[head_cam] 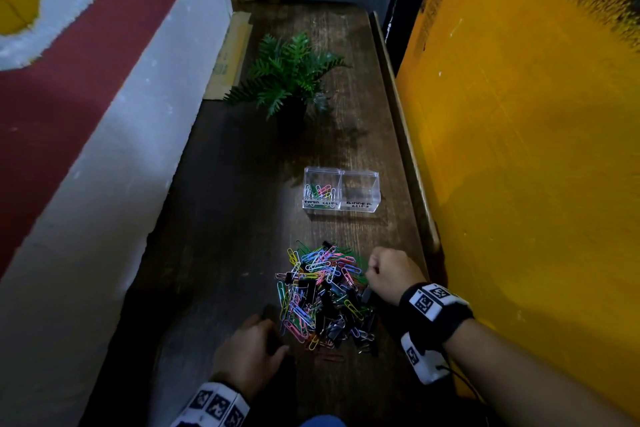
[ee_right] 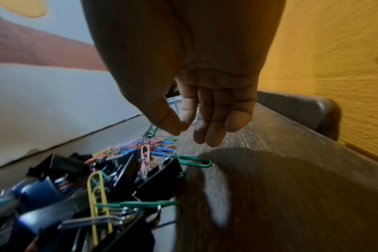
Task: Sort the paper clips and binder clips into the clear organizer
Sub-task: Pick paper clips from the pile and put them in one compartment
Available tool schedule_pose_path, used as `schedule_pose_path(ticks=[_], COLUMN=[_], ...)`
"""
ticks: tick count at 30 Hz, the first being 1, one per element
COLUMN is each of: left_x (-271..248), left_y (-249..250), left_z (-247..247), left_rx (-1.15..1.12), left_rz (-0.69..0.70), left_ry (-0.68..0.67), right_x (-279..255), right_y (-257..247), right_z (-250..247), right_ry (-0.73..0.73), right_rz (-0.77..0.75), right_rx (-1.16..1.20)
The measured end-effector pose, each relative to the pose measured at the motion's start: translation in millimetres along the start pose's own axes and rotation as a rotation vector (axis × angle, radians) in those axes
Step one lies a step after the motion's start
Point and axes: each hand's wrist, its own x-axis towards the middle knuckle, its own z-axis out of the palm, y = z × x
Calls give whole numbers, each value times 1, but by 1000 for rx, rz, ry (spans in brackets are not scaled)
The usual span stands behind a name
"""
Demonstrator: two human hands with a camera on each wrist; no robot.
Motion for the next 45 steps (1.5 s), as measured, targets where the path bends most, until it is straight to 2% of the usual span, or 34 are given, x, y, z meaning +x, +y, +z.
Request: schedule_pose_path(ticks=[3, 5, 8, 11, 16, 19, 22, 24, 26, 29, 33, 36, 39, 45], left_x=[-8, -10, -8, -9, -9, -6, -5, -5, -4, -3, 1, 23, 67, 169], left_y=[-5, -9, -19, -24, -31, -33, -35, -37, -42, -55, -57, -32, -1, 66], left_z=[5, 5, 5, 6, 14, 14, 15, 13, 14, 13, -5, -34, -62, -111], left_rx=[69, 66, 32, 18, -3, -24, -43, -65, -104, -166, -341, -398, -383, -141], left_rz=[-24, -60, -64, -50, -49, -36, -22, 2, 32, 83, 127, 193, 280, 403], left_ry=[-68, -87, -81, -69, -56, -61, -60, -45, -73, -68, 113, 213, 272, 292], right_x=[-1, 0, 1, 5, 10, 17, 21, 21, 19, 13, 14, 23, 32, 57], right_y=[5, 6, 7, 4, 0, 1, 3, 4, 6, 6, -5, -17, -30, -47], right_z=[1, 2, 2, 0, 3, 7, 9, 7, 5, 0, -14, -29, -42, -53], right_ry=[33, 3, -58, -39, 9, 7, -58, -67, -12, 92, 136, 165, 124, 53], right_rz=[-3, 25, 87, 66, -38, -11, 45, 7, -93, -214, -154, -132, -142, -75], right_rx=[-22, -62, -136, -179, -166, -114, -68, -32, 62, 415, 787, 976, 1094, 881])
